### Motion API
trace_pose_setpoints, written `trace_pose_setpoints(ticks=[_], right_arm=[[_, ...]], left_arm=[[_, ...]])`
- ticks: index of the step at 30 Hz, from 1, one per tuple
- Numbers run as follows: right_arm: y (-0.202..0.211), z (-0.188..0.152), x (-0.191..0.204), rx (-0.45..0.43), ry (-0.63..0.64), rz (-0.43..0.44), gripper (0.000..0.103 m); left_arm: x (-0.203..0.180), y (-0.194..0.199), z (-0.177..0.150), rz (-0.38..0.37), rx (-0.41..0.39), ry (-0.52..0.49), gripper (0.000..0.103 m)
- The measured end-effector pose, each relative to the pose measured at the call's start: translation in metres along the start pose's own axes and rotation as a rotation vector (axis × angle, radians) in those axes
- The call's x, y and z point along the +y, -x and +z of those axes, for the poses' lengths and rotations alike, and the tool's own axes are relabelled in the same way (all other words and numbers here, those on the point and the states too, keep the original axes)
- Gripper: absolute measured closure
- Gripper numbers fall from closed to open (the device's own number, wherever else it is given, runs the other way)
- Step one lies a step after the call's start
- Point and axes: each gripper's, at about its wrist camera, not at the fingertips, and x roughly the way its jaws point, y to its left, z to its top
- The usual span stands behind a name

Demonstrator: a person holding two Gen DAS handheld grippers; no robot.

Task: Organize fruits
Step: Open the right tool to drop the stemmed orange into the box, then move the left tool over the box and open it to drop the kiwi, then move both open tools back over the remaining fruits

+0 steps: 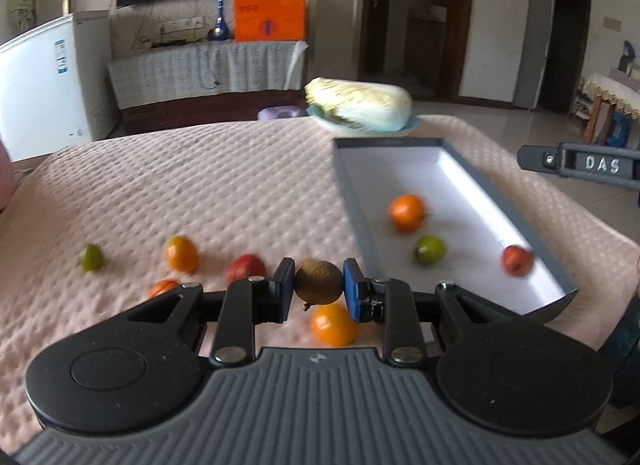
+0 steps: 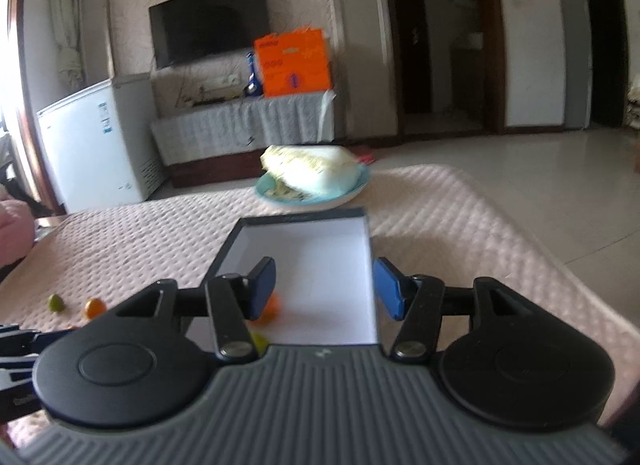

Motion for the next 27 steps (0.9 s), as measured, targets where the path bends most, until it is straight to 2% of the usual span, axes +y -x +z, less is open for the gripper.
trace_pose_setpoints(ticks=[12,20,21,23,25,27], right_arm=[[0.009,0.001,-0.016,-0.061,0.03,-0.071,0.046],[0.008,0.001,-0.01,-0.076,0.058,-0.071,0.046],[0.008,0.001,-0.009,-0.075,0.061,-0.071,0.046],[0.008,0.0,-0.009,-0.071,0.063,-0.069,0.046],[0.008,0.0,-0.009,-0.072,0.068,-0.079,0.046],[0.009,-0.001,-0.009,-0.075,0.071,-0.09,0.046]], left_arm=[[-0.071,-0.048,0.038,-0.136,-0.059,-0.033,0.072],[-0.095,-0.086,0.038,-0.171,0.002,-0.045,0.072],[-0.096,-0.089,0.037,-0.172,0.01,-0.046,0.071],[-0.097,-0.092,0.036,-0.162,0.017,-0.053,0.061],[-0.097,-0.091,0.036,-0.163,0.004,-0.053,0.044],[-0.096,-0.088,0.036,-0.169,-0.015,-0.052,0.04]])
